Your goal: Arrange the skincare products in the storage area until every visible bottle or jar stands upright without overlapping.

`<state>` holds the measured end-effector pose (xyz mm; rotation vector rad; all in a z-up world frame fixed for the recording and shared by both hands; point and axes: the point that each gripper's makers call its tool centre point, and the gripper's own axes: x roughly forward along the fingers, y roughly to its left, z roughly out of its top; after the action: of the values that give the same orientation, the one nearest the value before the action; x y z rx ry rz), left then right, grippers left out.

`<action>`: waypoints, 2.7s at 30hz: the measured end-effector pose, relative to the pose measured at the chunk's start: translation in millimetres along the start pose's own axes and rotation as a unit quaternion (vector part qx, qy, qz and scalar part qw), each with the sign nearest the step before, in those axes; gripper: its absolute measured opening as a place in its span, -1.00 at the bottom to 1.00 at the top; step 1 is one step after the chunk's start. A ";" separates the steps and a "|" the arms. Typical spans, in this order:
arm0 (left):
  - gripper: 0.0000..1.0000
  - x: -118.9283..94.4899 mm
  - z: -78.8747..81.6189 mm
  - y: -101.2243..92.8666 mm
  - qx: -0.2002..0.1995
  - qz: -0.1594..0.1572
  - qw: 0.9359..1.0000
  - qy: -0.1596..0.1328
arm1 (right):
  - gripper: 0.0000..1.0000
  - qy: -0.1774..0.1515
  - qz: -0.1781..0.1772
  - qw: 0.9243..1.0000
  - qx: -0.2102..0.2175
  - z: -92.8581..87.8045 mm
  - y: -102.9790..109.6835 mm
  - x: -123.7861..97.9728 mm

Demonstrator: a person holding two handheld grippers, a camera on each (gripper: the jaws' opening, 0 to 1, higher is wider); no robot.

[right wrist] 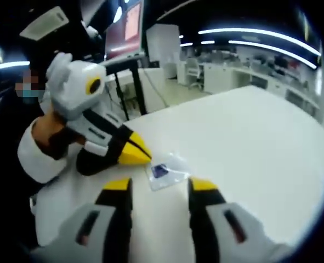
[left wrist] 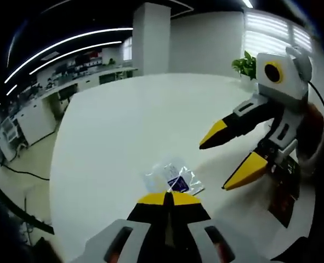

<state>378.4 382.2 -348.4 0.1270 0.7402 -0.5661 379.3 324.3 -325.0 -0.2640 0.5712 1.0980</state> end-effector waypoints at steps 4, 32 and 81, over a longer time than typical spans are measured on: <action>-0.99 2.2 -5.5 1.5 -0.008 -0.003 1.000 0.009 | -0.17 0.004 -0.003 1.000 0.001 -1.9 -3.4 5.0; -1.00 6.2 -4.2 -0.2 -0.031 -0.014 0.999 -0.002 | -0.44 -0.029 0.014 0.996 0.079 -1.9 -3.3 23.7; -0.97 -35.0 17.4 -18.1 -0.042 -0.045 0.991 -0.115 | -1.00 -0.120 0.018 0.990 0.073 36.0 15.0 -11.0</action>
<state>358.4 377.1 -310.6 -0.0506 0.5456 -0.6218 373.2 339.6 -288.0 0.0070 0.4386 1.0995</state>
